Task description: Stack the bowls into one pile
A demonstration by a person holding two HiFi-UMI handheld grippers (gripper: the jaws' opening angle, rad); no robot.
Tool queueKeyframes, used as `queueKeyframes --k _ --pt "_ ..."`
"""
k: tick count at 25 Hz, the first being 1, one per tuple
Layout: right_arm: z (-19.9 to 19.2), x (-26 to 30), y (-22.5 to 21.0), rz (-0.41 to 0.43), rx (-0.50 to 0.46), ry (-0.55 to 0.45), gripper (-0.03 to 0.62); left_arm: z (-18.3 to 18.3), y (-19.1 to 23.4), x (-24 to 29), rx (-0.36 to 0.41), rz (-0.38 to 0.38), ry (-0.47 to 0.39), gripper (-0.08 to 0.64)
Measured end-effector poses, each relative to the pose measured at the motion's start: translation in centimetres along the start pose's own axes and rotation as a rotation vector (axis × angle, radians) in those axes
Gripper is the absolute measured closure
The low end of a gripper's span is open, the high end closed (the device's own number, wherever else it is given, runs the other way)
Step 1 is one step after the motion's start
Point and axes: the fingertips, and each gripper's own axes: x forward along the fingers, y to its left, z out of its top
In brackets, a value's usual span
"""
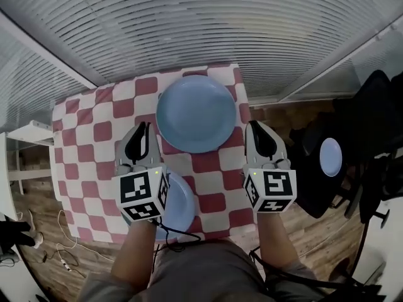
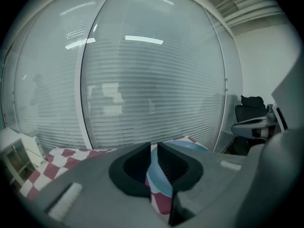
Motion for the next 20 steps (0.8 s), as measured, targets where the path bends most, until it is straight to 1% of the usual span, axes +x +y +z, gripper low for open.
queueKeyframes --k 2,3,5,9,13,16,20 --pt "-1.7 1.6 0.0 0.007 0.010 0.043 0.483 -1.5 -0.1 1.6 -0.015 -0.019 0.040 0.488" --pt "-2.6 2.3 0.0 0.011 0.014 0.067 0.458 -2.3 -0.2 2.3 -0.024 -0.029 0.064 0.474" --pt "-4.3 3.6 0.1 0.020 0.028 0.114 0.443 -3.9 -0.3 3.6 -0.039 -0.041 0.109 0.452" --pt "-6.9 5.5 0.0 0.026 0.042 0.175 0.442 -6.4 -0.1 5.5 -0.053 -0.026 0.171 0.448" --pt "-8.7 6.8 -0.1 0.030 0.049 0.216 0.442 -8.2 0.3 6.8 -0.063 -0.010 0.210 0.448" --pt "-9.7 7.5 0.2 0.031 0.051 0.238 0.442 -8.8 0.5 7.4 -0.077 -0.007 0.220 0.448" --pt "-10.0 8.0 0.4 0.028 0.061 0.251 0.448 -8.9 0.5 8.4 -0.063 -0.003 0.238 0.448"
